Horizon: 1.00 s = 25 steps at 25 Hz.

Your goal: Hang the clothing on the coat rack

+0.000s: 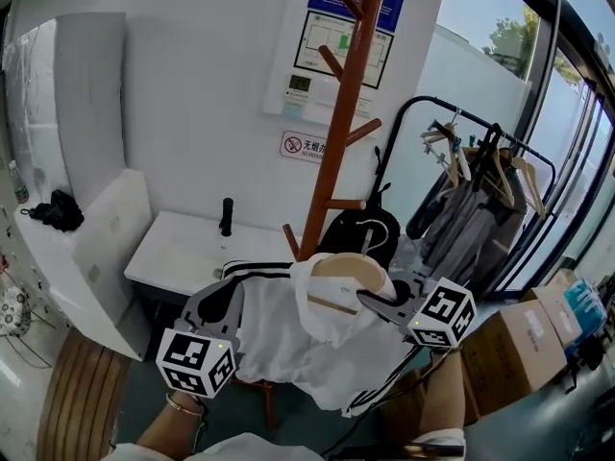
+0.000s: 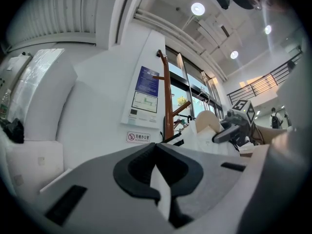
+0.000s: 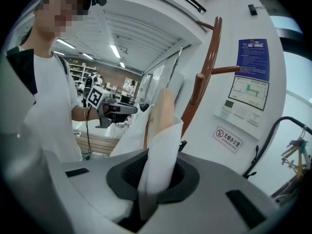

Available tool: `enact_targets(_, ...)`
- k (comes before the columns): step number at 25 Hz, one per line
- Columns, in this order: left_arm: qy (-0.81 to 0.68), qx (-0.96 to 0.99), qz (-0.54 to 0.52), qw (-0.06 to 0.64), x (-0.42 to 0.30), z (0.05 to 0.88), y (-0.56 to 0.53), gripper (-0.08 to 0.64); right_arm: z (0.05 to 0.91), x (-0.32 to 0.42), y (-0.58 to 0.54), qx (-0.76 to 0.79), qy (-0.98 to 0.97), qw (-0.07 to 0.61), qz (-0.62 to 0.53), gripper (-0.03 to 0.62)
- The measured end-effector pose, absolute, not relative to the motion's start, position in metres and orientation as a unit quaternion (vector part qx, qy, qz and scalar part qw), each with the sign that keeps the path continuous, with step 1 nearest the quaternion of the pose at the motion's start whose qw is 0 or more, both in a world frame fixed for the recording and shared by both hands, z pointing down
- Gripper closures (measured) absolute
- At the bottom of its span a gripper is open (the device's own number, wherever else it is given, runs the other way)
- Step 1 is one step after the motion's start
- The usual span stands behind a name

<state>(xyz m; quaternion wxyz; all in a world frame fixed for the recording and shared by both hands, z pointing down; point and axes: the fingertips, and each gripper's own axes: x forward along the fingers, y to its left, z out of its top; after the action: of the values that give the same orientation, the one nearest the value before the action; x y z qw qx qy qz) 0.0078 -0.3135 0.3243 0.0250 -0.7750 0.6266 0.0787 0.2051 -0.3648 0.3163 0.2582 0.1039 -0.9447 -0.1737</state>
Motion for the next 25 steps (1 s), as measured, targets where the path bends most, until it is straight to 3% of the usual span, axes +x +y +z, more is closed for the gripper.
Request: enact_targets(25, 0.684, -0.726, 0.073, 0.026, -0.02, 0.331, -0.312, 0.555, 0.319, 0.174, -0.422, 0.008, -0.96, 0.239, -0.143, 0.552)
